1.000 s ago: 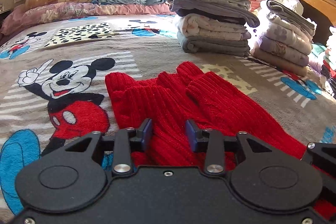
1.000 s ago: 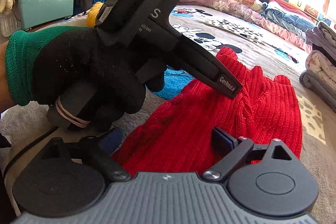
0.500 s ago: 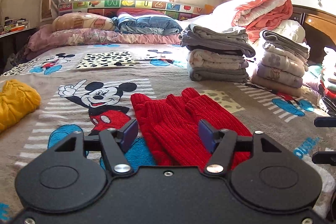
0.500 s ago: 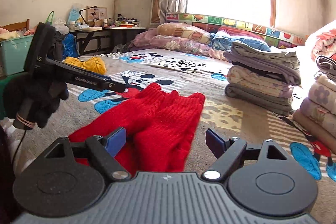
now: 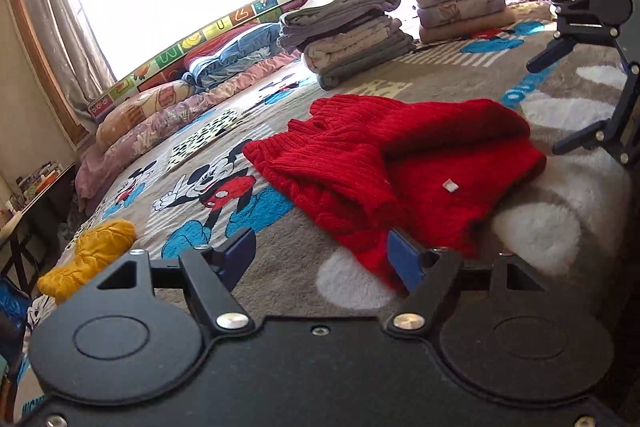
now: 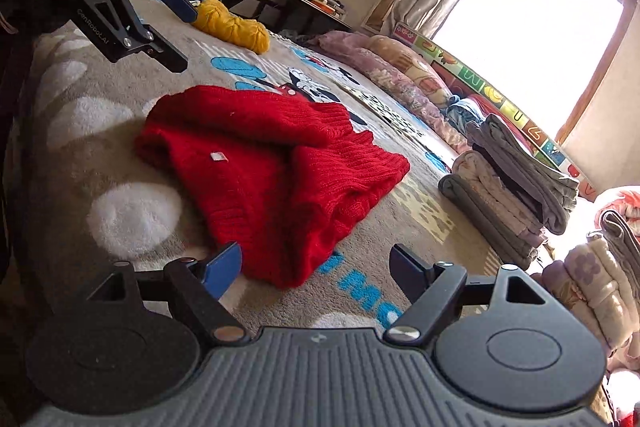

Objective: Fold clothes

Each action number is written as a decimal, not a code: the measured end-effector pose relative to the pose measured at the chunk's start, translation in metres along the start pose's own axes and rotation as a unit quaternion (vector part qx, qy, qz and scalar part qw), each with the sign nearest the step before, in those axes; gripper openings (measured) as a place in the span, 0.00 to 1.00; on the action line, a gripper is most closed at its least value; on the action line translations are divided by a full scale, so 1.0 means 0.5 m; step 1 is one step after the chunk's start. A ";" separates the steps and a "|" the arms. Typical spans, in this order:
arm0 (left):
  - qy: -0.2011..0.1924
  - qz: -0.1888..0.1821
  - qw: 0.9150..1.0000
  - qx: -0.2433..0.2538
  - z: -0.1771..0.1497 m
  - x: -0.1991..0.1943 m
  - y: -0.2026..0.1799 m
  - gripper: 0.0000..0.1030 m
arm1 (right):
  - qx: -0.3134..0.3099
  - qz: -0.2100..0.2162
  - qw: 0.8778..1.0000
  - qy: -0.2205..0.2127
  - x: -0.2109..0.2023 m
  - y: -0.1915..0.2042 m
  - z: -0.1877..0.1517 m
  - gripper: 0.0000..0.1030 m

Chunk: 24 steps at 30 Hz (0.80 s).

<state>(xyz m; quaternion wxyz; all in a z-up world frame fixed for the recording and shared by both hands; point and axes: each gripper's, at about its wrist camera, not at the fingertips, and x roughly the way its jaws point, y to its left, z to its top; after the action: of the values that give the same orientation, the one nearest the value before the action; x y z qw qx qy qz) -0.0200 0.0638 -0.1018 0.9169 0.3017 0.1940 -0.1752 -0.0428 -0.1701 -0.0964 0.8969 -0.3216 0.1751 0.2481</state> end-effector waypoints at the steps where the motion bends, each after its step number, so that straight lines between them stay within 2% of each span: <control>1: 0.006 -0.002 1.000 0.023 -0.006 0.000 -0.016 0.71 | -0.009 0.000 1.000 0.009 0.002 0.006 -0.007 0.77; 2: 0.011 -0.004 0.999 0.042 -0.012 0.001 -0.031 0.71 | -0.018 0.001 1.000 0.018 0.003 0.013 -0.014 0.77; 4: 0.019 -0.004 0.996 0.081 -0.022 0.005 -0.059 0.71 | -0.035 0.000 0.999 0.031 0.008 0.024 -0.027 0.70; 7: 0.021 0.005 0.992 0.120 -0.028 0.016 -0.092 0.71 | -0.041 -0.011 0.999 0.032 0.022 0.026 -0.029 0.68; 9: 0.016 0.014 0.990 0.141 -0.033 0.026 -0.104 0.71 | -0.044 -0.019 0.998 0.033 0.031 0.027 -0.031 0.63; 11: 0.007 0.028 0.987 0.161 -0.037 0.033 -0.115 0.71 | -0.050 -0.024 0.998 0.029 0.042 0.029 -0.034 0.63; 14: -0.006 0.048 0.984 0.174 -0.038 0.043 -0.122 0.72 | -0.065 -0.030 0.997 0.017 0.059 0.034 -0.035 0.63; 18: -0.017 0.057 0.983 0.172 -0.037 0.048 -0.119 0.73 | -0.094 -0.042 0.995 -0.003 0.072 0.046 -0.027 0.61; 19: -0.018 0.057 0.983 0.172 -0.036 0.046 -0.118 0.71 | -0.100 -0.044 0.994 -0.008 0.073 0.048 -0.027 0.59; 23: -0.013 0.053 0.981 0.186 -0.039 0.030 -0.120 0.44 | -0.115 -0.044 0.992 -0.019 0.074 0.053 -0.025 0.54; 24: -0.009 0.053 0.981 0.189 -0.042 0.032 -0.121 0.42 | -0.113 -0.040 0.993 -0.016 0.071 0.052 -0.025 0.51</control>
<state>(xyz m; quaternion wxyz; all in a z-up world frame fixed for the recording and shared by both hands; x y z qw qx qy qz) -0.0379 0.0276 -0.1542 0.8532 0.4773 0.1329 -0.1627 -0.0302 -0.1493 -0.1352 0.8667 -0.4237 0.1180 0.2353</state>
